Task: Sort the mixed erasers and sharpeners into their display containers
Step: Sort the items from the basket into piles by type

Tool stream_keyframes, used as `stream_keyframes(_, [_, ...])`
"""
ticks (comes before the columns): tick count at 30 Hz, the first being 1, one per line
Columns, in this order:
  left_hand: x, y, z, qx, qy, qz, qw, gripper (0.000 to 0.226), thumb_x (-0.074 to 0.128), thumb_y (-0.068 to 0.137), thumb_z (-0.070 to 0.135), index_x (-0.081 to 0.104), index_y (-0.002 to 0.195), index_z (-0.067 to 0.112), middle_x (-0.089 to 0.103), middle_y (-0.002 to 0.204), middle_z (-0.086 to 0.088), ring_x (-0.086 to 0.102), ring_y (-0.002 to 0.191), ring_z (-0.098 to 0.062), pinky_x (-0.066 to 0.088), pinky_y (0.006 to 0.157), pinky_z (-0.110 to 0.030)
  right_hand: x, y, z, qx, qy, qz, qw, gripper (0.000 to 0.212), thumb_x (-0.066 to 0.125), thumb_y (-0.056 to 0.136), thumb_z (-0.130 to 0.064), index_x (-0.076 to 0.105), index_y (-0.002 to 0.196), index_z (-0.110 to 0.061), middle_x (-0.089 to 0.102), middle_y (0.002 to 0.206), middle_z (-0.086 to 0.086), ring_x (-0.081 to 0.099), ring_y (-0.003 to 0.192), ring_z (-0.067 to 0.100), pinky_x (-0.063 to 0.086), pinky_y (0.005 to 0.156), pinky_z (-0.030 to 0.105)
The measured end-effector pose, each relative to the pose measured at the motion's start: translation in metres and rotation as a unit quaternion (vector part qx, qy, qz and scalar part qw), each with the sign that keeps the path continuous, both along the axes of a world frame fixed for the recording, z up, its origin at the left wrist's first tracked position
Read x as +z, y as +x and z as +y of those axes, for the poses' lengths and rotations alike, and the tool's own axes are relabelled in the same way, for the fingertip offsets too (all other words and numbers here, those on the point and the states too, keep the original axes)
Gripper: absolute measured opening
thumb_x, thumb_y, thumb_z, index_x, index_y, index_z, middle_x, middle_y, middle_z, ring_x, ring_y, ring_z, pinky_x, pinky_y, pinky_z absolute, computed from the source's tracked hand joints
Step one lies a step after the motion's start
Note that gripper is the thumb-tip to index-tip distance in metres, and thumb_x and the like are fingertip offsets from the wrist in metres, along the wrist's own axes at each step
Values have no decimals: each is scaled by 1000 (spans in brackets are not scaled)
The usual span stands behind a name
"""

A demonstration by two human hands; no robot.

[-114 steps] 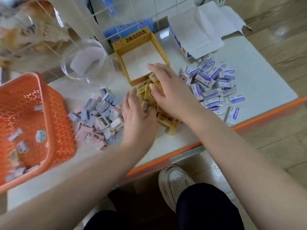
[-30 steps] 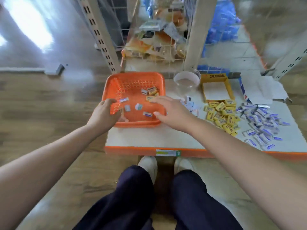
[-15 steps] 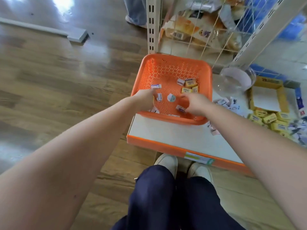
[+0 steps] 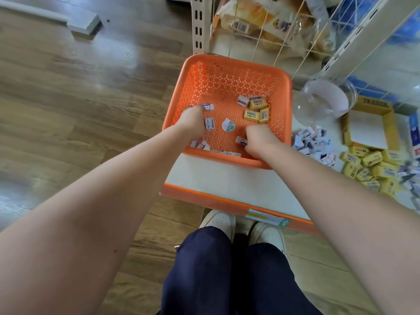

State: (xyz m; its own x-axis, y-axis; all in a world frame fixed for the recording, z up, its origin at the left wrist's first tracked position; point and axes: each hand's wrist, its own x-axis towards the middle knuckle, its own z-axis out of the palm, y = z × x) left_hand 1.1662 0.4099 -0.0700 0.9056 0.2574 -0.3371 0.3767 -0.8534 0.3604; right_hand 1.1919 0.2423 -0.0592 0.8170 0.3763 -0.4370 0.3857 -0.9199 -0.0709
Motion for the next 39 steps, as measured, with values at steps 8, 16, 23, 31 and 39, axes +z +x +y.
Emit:
stream_keyframes(8, [5, -4, -3, -4, -13, 9, 1000, 42, 67, 81, 10, 59, 122, 5, 61, 118, -11, 57, 106, -26, 43, 81, -28, -4, -1, -1, -7, 17, -24, 1000, 22, 50, 89, -3, 58, 109, 0, 58, 116, 20, 56, 108, 34, 44, 88, 36])
stream_keyframes(16, [11, -9, -9, 30, -95, -86, 991, 50, 67, 81, 9, 56, 130, 15, 59, 127, -7, 55, 114, -19, 38, 86, -17, -10, -1, -5, -28, 52, -25, 998, 24, 51, 89, -3, 54, 113, -3, 56, 116, 19, 54, 109, 34, 44, 89, 36])
stream_keyframes(23, [38, -12, -19, -1, -105, -165, 981, 54, 69, 79, 13, 53, 131, 16, 63, 113, -5, 58, 98, -16, 44, 79, -11, 12, 2, -10, -60, 217, -76, 971, 30, 54, 86, -10, 55, 116, -4, 53, 121, 16, 51, 110, 30, 38, 86, 30])
stream_keyframes(31, [87, 0, -90, -83, -70, -202, 973, 44, 68, 74, 12, 63, 118, 15, 63, 113, -8, 56, 105, -22, 37, 85, -22, 56, -21, -105, -134, 354, -194, 905, 23, 59, 83, -8, 60, 106, -5, 53, 107, 12, 53, 92, 23, 27, 68, 19])
stream_keyframes(39, [97, 5, -237, -274, -89, -154, 945, 42, 67, 77, 19, 62, 119, 20, 63, 106, 2, 58, 98, -16, 42, 85, -24, 60, -36, -267, -267, 262, -225, 900, 27, 57, 85, -9, 61, 111, -4, 53, 113, 15, 54, 104, 29, 33, 89, 25])
